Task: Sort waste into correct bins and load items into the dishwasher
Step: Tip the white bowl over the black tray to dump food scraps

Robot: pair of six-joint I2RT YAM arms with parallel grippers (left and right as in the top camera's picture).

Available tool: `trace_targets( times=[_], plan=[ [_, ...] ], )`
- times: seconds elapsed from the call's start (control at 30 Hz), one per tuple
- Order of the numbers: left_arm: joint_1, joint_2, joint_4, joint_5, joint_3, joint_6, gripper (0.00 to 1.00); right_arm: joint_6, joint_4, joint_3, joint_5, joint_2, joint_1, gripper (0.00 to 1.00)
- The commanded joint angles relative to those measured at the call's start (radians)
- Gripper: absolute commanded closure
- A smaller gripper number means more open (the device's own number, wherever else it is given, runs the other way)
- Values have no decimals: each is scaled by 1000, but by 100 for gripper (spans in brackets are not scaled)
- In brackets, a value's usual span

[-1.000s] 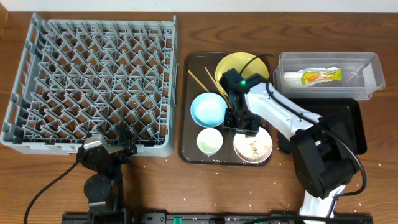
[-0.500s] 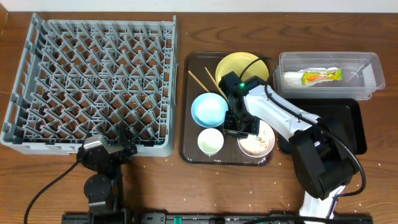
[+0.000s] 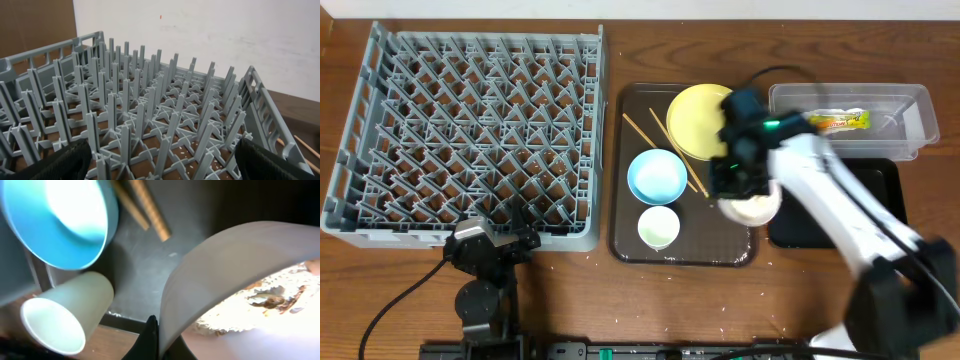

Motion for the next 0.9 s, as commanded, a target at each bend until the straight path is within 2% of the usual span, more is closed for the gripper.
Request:
trace_targets(
  times=[0.0,0.2,0.37,0.57,0.87],
  plan=[
    [3,-6,-38,-9,-20,10,7,-150,-2,13,-57,-70,-125,99],
    [3,-6,-38,-9,-20,10,7,-389,10,-23,-341,-82,-354,99],
    [3,-6,-38,-9,-20,11,7,-528,27,-86,-541,-82,-495,99],
    [3,-6,-38,-9,-20,11,7,-624,90,-208,-777,-82,-655,99],
    [3,-6,-38,-9,-20,11,7,-664,241,-422,-1100,-81,-890,99]
  ],
)
